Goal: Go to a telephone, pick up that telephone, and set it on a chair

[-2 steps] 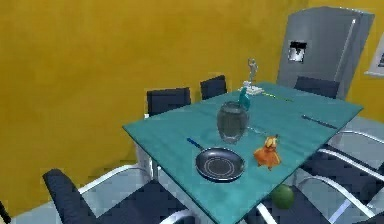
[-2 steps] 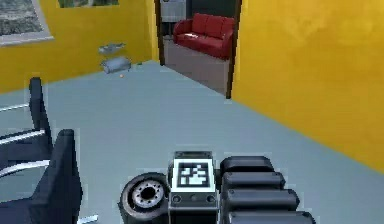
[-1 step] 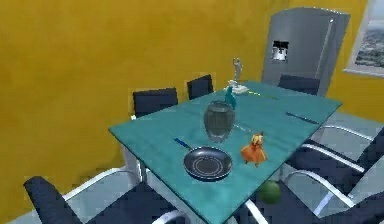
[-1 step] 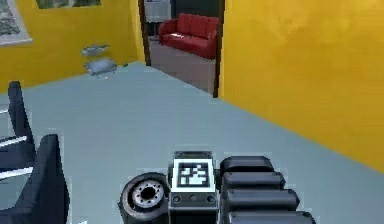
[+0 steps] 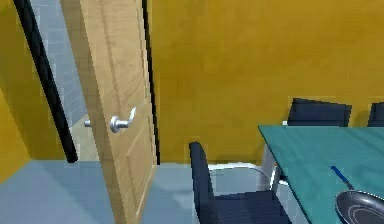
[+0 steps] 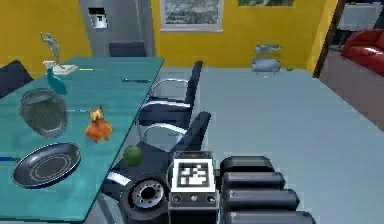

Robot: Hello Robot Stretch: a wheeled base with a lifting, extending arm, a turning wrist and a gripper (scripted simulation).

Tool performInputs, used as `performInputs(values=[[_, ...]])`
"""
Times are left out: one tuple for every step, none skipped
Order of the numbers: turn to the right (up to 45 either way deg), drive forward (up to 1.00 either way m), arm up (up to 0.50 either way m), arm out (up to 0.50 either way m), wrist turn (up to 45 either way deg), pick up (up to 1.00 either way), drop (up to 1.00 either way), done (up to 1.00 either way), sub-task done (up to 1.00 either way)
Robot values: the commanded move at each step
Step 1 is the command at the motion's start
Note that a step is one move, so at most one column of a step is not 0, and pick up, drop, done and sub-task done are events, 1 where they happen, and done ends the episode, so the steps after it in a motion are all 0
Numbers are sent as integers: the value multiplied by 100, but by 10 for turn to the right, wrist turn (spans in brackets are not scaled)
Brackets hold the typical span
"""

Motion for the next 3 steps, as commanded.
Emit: performInputs(values=[[-120,0,0,0,0,0,0,0,0],[450,0,0,0,0,0,0,0,0],[60,0,0,0,0,0,0,0,0]])
